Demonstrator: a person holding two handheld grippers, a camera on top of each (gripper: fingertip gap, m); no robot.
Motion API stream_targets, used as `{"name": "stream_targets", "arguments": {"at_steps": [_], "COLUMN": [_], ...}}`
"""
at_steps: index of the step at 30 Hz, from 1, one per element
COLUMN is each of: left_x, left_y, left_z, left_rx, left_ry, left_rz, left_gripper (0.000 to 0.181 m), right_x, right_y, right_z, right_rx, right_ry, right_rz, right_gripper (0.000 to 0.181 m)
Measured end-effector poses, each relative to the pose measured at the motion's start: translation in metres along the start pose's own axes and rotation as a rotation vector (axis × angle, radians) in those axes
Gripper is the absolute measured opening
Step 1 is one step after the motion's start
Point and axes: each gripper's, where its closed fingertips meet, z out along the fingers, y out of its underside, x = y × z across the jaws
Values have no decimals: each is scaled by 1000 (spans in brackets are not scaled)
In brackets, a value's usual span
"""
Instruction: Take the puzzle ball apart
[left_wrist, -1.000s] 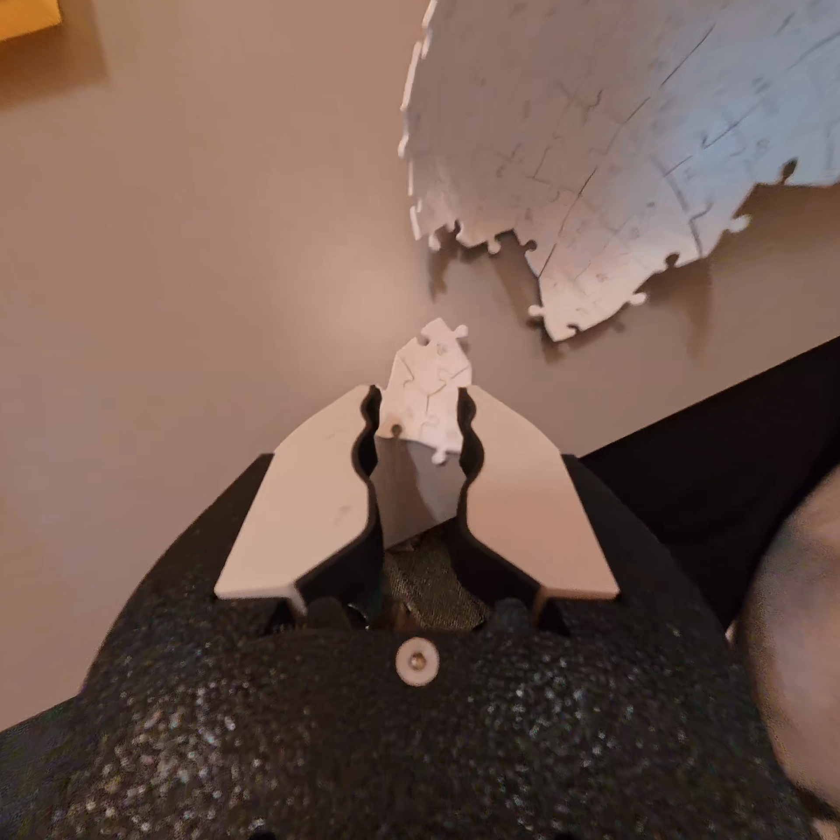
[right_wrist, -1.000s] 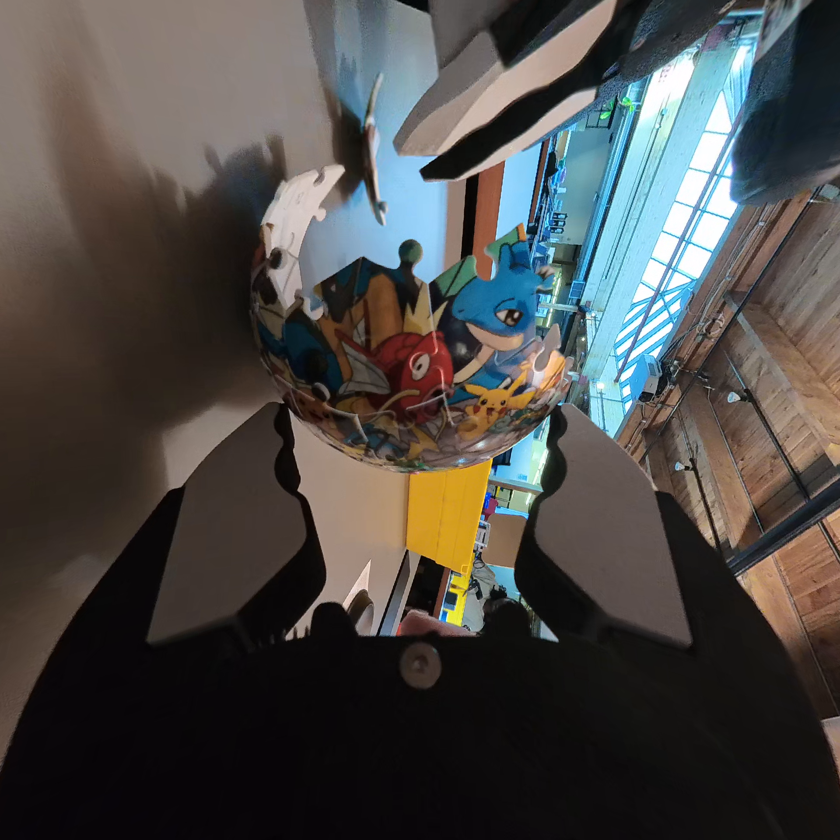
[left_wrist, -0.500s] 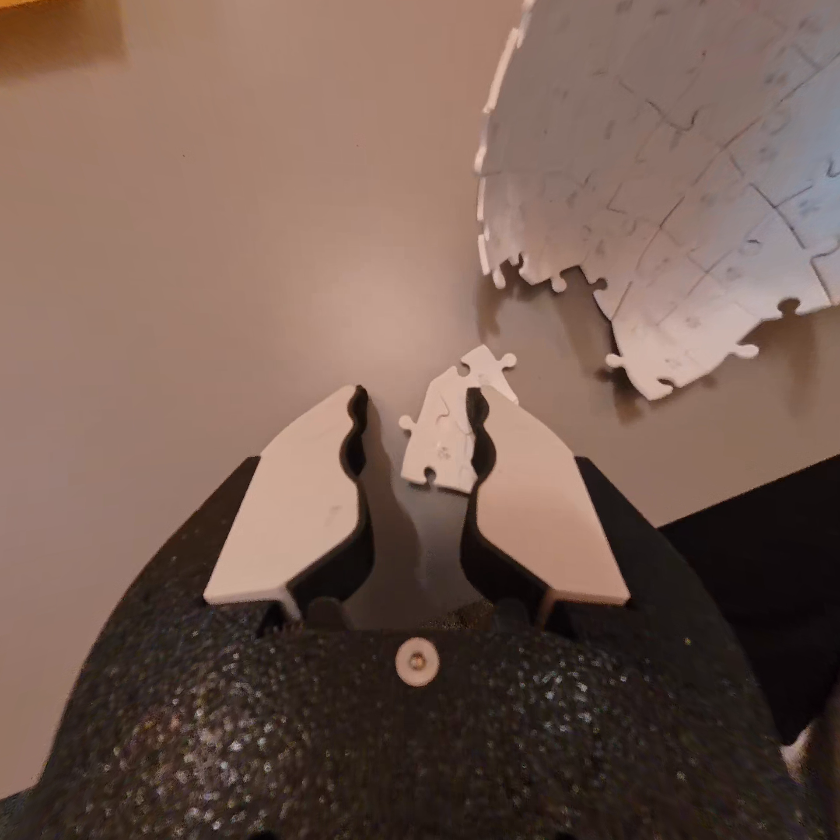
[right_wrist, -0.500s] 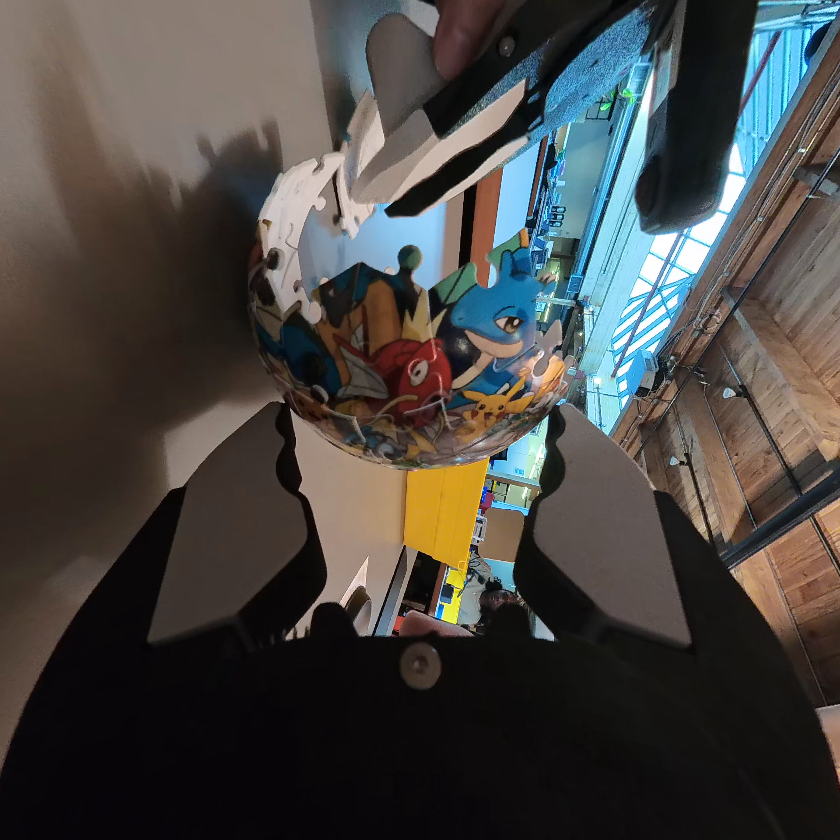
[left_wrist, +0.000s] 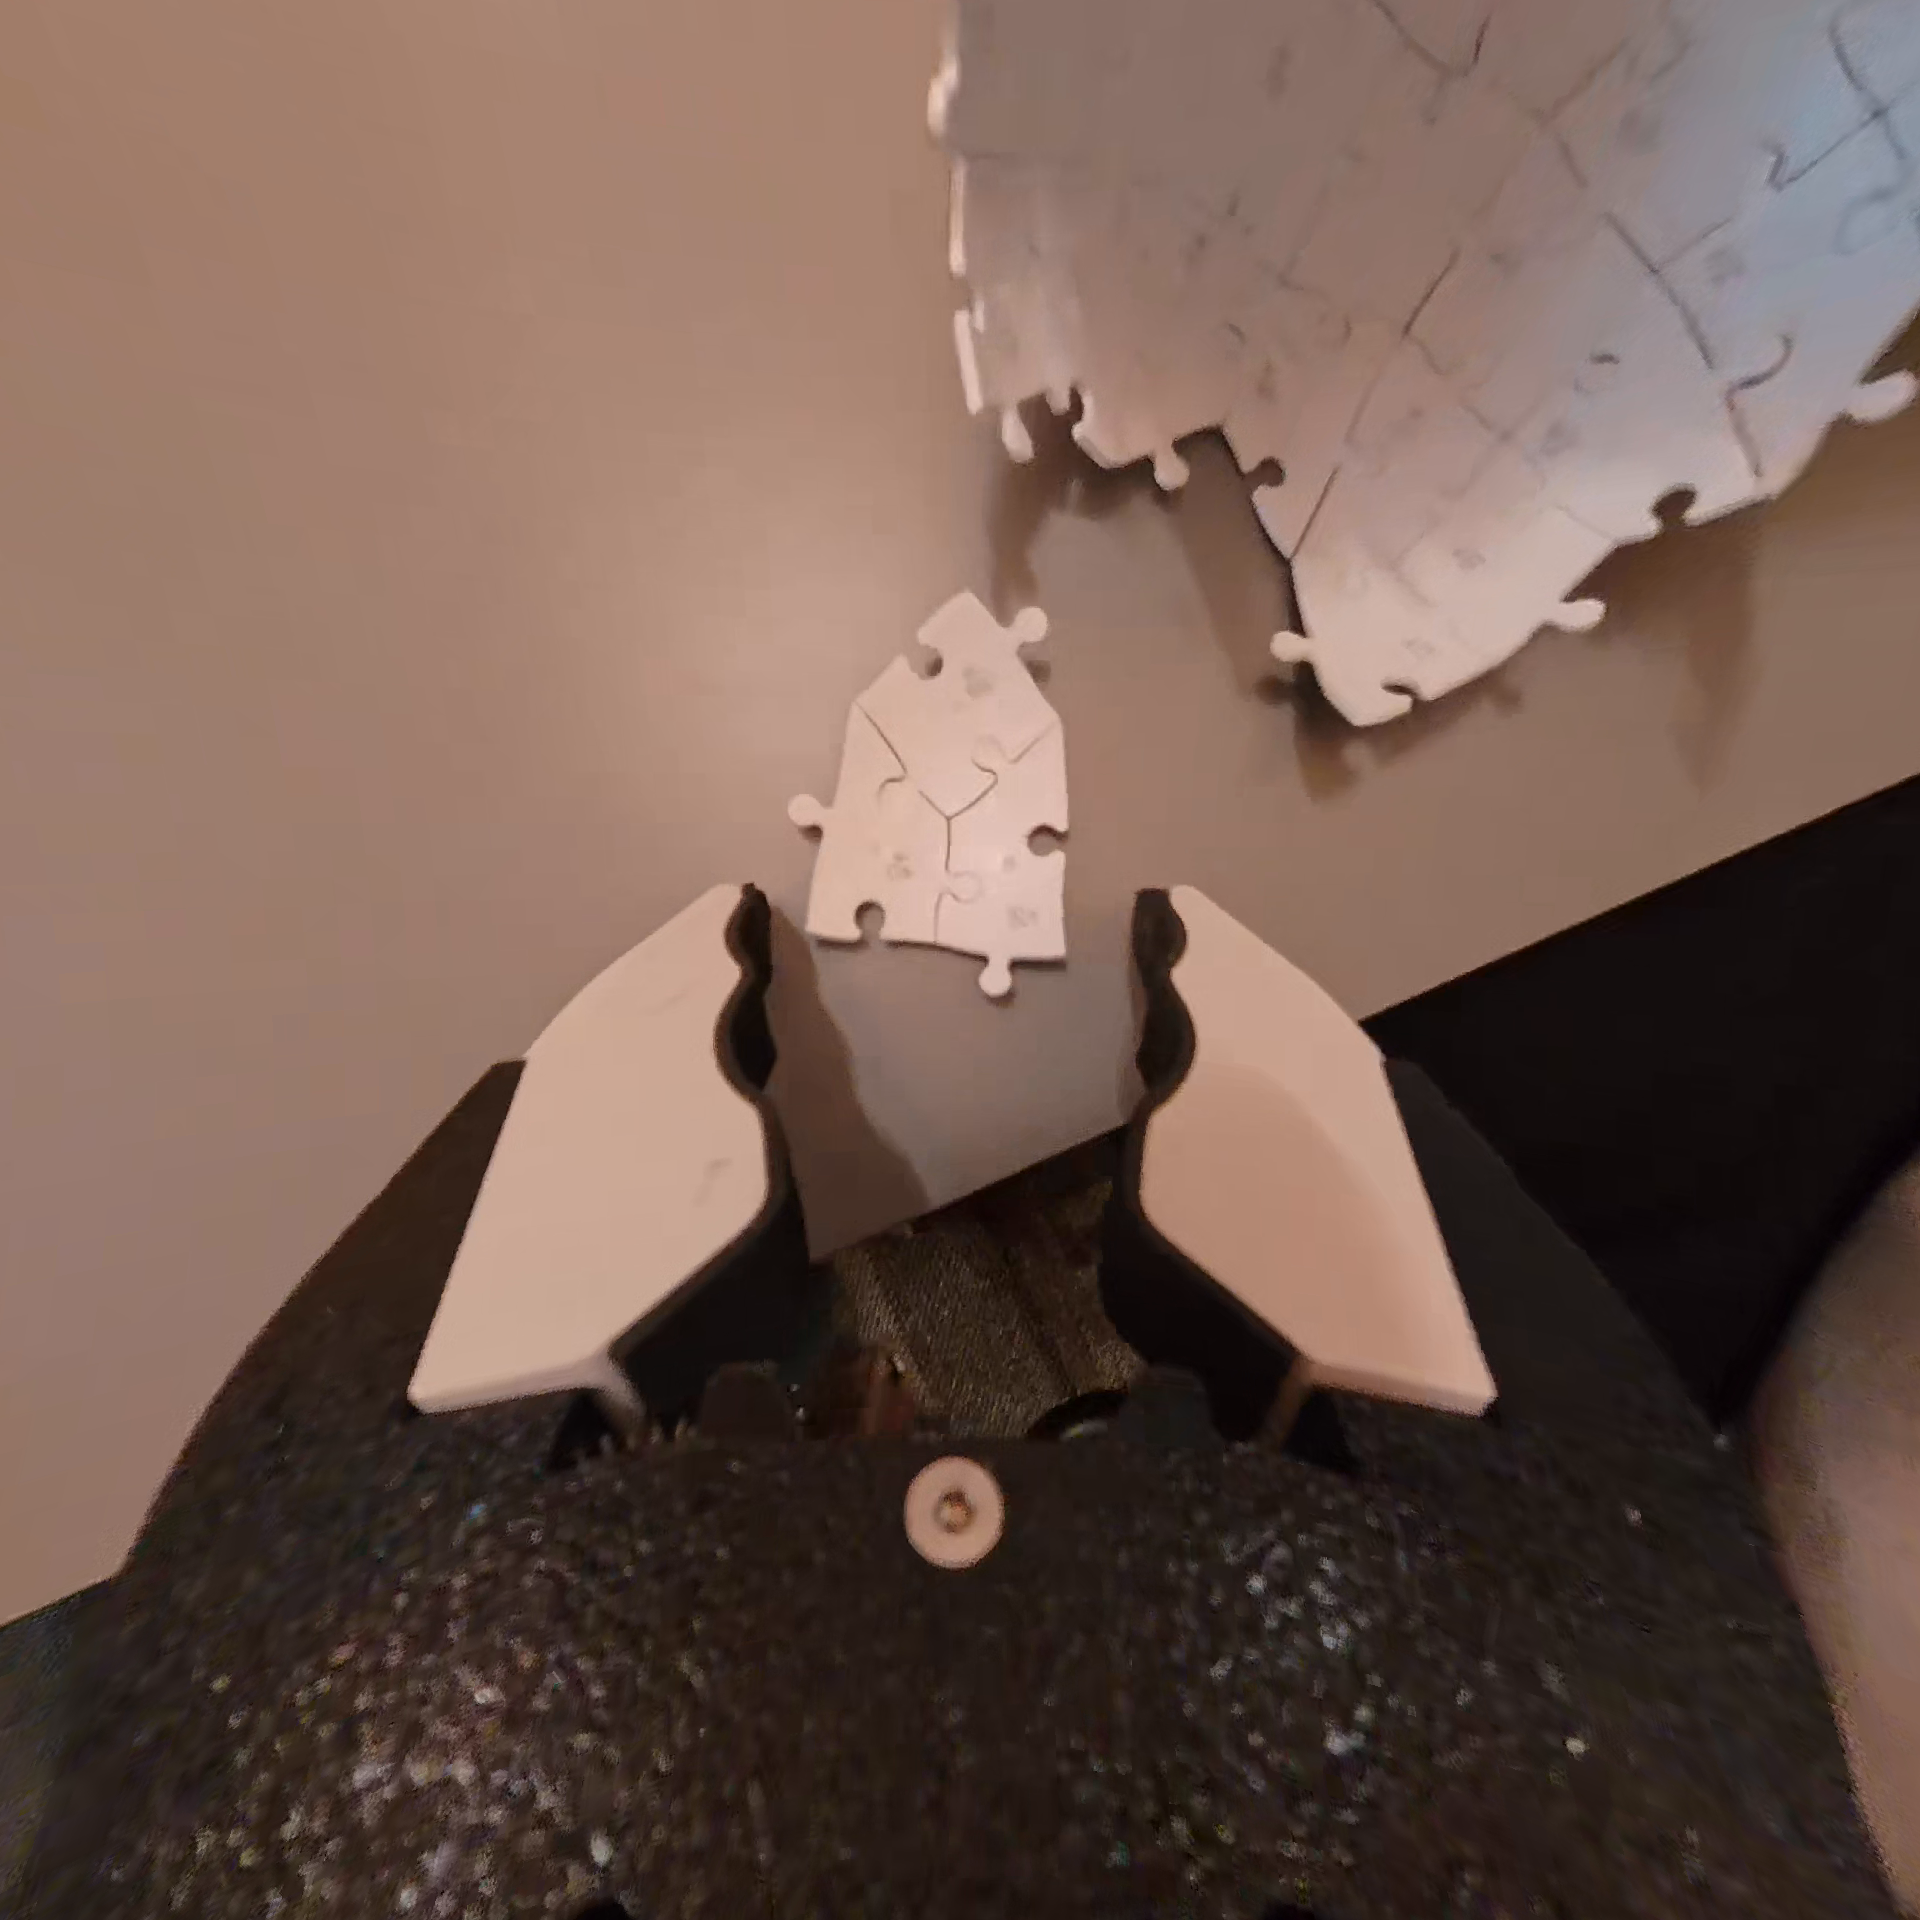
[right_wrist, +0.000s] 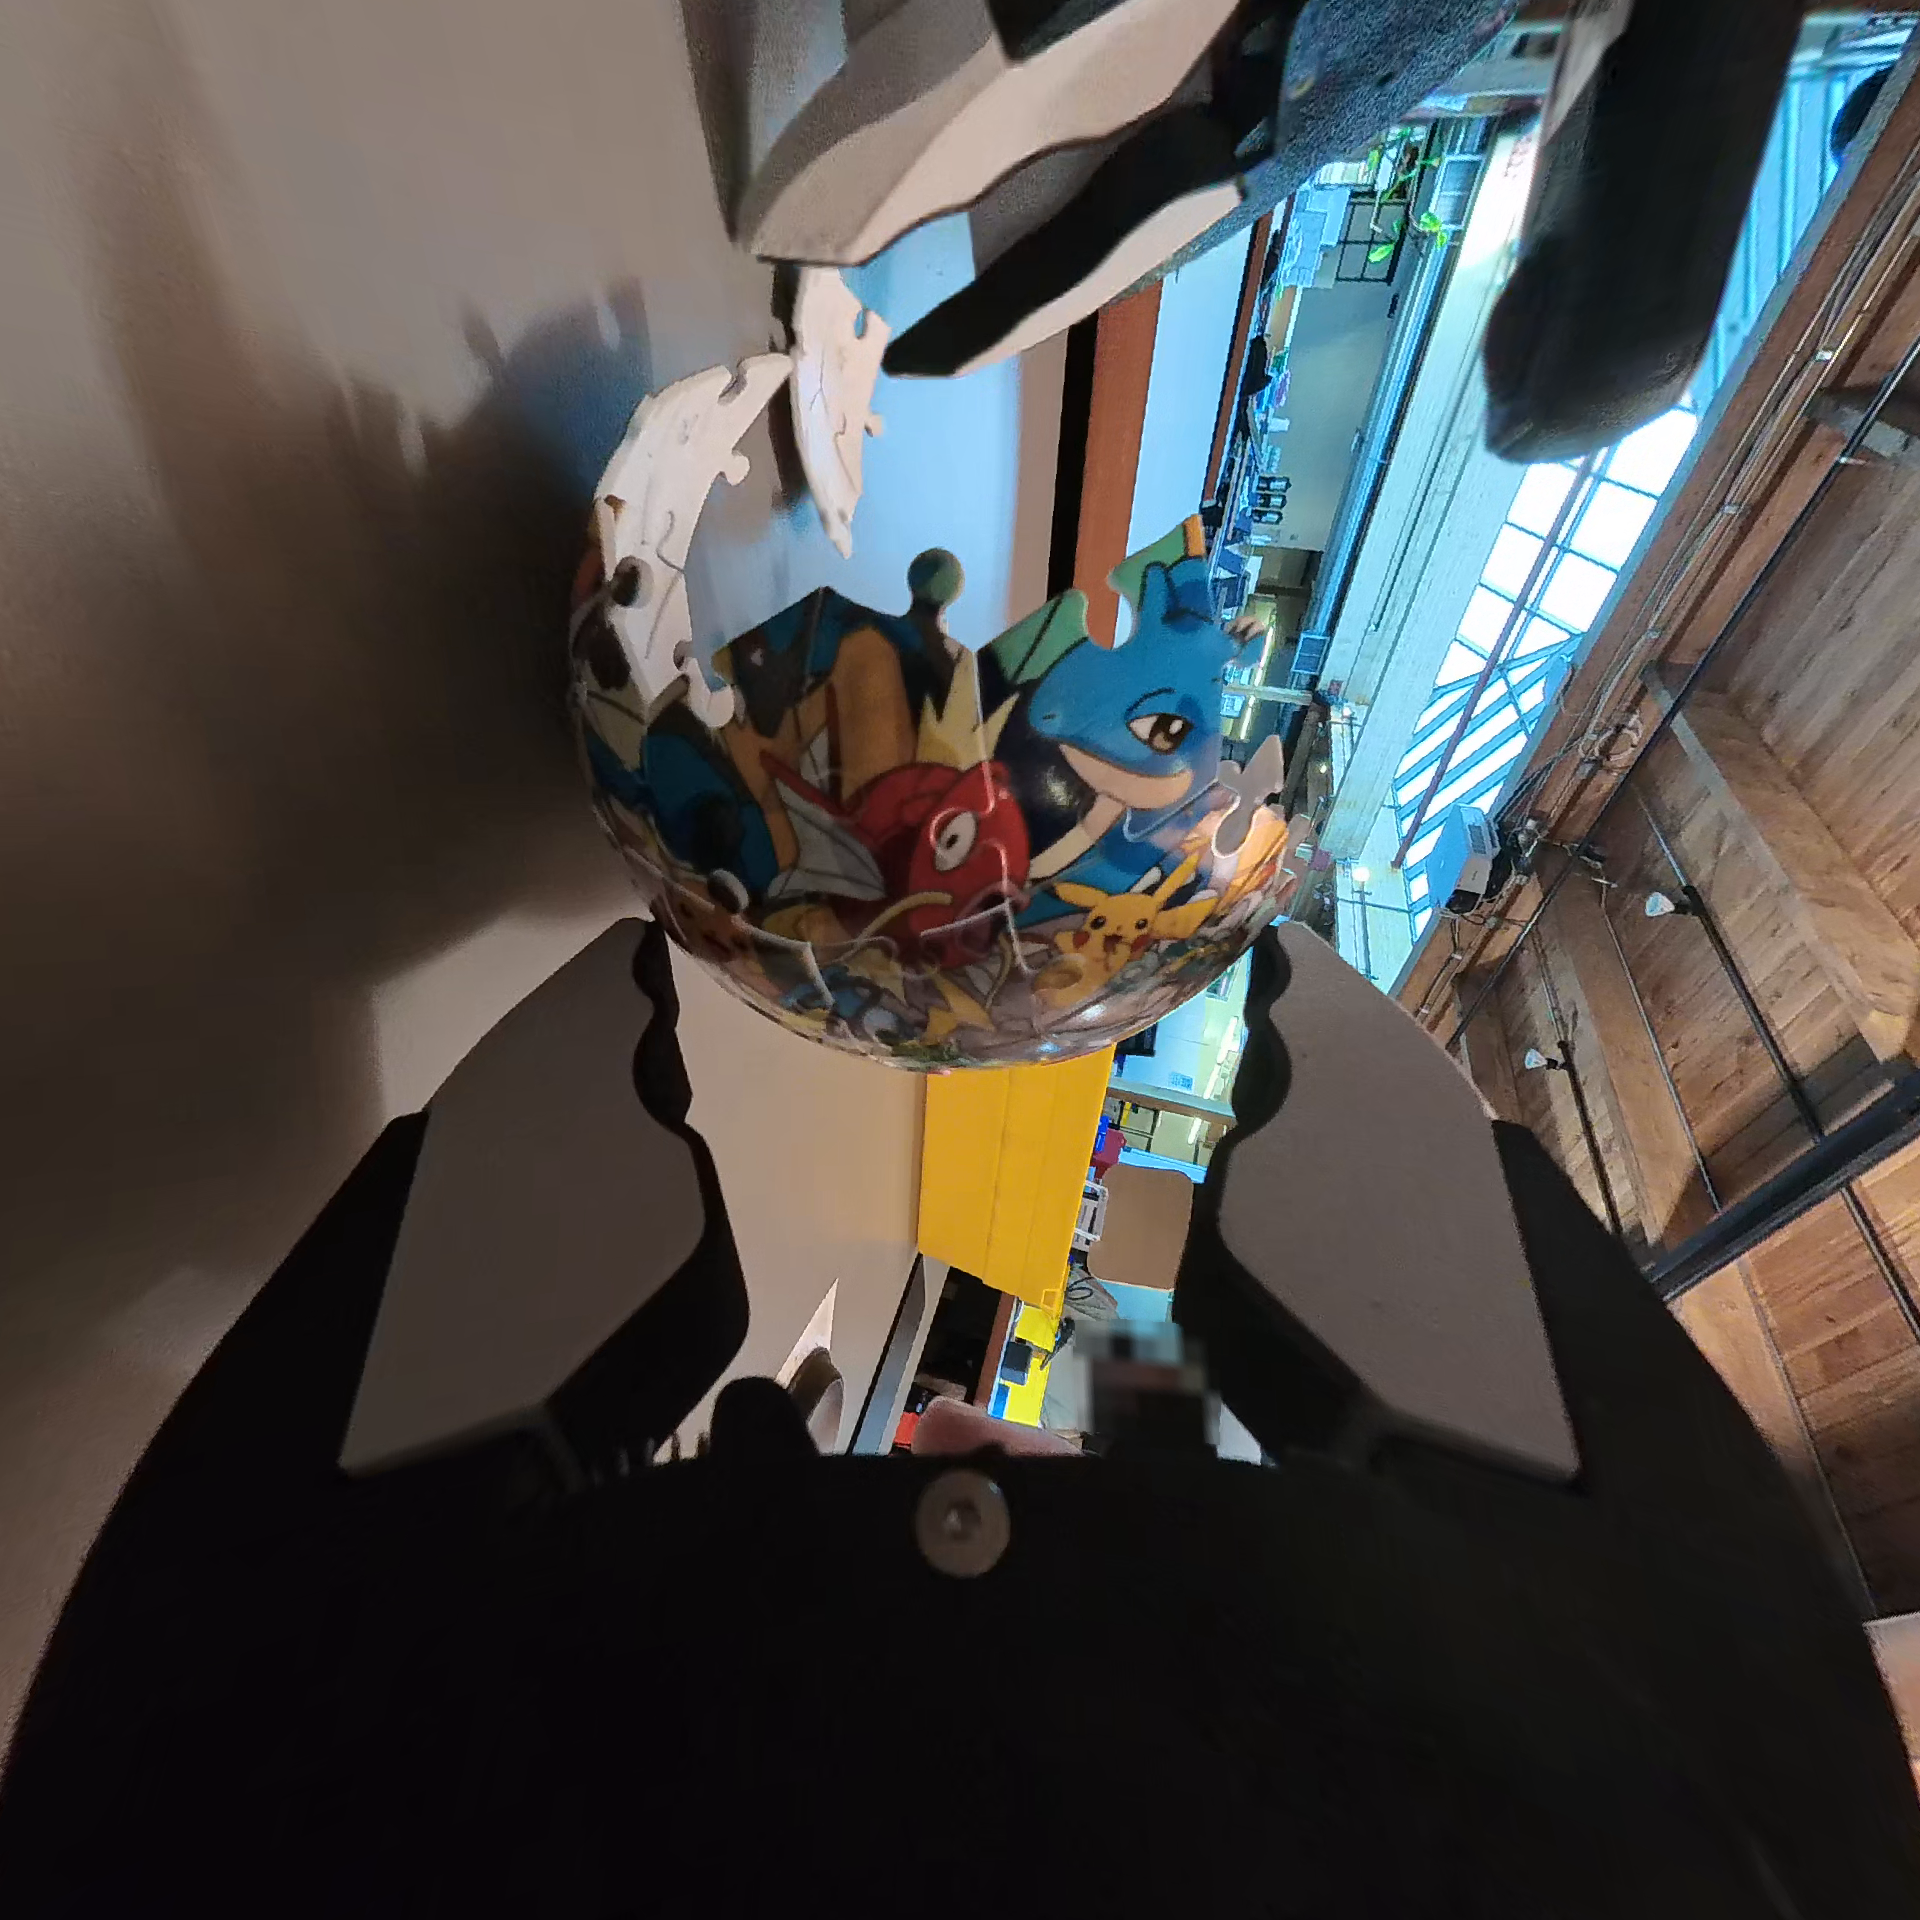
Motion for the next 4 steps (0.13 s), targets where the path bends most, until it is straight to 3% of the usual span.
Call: {"name": "stream_targets", "arguments": {"at_steps": [1, 4], "left_x": [-1, -2], "left_y": [1, -4], "left_z": [2, 6], "left_rx": [-11, 4], "left_ry": [-14, -10], "left_rz": [3, -6], "left_gripper": [68, 68], "right_x": [0, 0], "right_y": [0, 0], "right_z": [0, 0], "right_rx": [-1, -1], "right_ry": [-1, -2], "right_rz": [0, -1], "right_gripper": [105, 105]}}
